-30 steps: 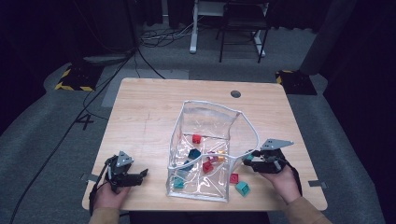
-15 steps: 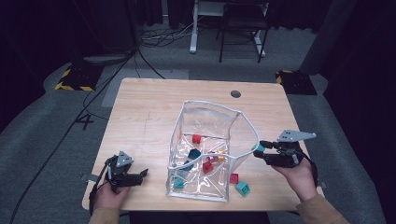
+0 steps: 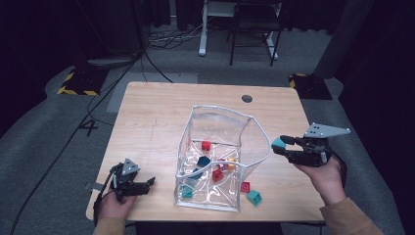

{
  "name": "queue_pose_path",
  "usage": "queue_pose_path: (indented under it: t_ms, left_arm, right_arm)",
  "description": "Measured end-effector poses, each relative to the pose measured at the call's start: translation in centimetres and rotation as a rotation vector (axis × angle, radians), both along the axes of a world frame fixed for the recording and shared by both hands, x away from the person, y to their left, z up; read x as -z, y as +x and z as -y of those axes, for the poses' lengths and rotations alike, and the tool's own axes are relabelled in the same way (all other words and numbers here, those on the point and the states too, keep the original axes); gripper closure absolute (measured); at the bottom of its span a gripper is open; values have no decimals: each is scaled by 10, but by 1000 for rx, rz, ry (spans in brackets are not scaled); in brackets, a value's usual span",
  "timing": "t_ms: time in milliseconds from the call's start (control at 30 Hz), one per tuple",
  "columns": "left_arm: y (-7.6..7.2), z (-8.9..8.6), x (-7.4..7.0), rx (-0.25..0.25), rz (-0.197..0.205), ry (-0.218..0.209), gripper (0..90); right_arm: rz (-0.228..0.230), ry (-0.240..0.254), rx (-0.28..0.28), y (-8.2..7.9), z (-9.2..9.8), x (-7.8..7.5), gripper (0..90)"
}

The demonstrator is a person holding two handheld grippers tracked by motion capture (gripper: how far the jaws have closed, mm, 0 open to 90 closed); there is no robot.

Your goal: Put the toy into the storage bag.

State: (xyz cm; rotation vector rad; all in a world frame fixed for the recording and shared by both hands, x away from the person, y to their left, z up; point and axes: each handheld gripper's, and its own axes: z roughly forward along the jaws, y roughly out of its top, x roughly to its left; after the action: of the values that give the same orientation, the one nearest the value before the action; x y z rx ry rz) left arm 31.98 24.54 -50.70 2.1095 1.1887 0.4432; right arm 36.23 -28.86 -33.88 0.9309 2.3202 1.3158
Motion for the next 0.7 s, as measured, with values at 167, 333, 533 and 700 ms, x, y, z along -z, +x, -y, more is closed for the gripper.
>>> queue_pose_path:
  t_ms: [167,333,533,700]
  left_arm:
    - [0,0,0,0,0,0,179]
    - [0,0,0,0,0,0,179]
    - [0,0,0,0,1,-1,179]
    - [0,0,0,1,1,-2,178]
  right_arm:
    - [25,13,-12,1,-4,-17,488]
    - [49,19,-35,1,-11,-32,488]
    - [76,11,-80,3,-30,-50,488]
    - [80,13,-118,6,-47,-59,488]
